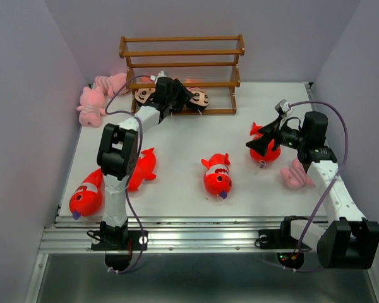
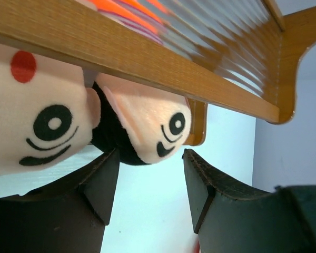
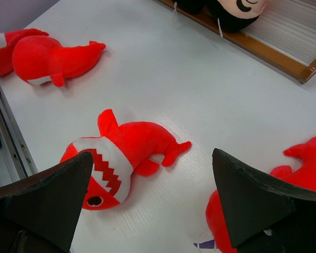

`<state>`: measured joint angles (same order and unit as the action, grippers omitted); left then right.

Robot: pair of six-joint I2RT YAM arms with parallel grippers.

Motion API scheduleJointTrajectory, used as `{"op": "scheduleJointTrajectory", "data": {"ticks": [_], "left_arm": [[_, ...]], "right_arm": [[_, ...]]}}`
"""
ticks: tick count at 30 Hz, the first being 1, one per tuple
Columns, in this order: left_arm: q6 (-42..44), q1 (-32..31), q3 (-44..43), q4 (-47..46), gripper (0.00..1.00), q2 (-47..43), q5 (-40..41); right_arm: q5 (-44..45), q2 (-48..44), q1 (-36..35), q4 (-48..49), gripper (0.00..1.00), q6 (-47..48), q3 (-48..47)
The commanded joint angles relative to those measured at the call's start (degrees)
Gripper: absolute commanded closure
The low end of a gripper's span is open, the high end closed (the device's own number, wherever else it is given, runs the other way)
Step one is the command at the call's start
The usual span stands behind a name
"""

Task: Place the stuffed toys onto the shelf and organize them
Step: Place the stuffed toy onto shelf

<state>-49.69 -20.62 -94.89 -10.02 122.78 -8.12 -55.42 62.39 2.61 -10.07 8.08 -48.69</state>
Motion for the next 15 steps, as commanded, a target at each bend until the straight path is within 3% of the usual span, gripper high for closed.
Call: {"op": "scheduleJointTrajectory", "data": {"ticks": [1, 15], "left_arm": [[3.3, 0.2, 2.4, -2.6, 0.38, -8.1, -1.4], [2.5, 0.1, 2.1, -0.4, 0.38, -6.1, -2.9]], "right_arm": [[0.4, 0.1, 0.3, 1.4, 0.0, 1.0, 0.3], [0.5, 0.2, 0.3, 1.4, 0.0, 1.0, 0.3]]}}
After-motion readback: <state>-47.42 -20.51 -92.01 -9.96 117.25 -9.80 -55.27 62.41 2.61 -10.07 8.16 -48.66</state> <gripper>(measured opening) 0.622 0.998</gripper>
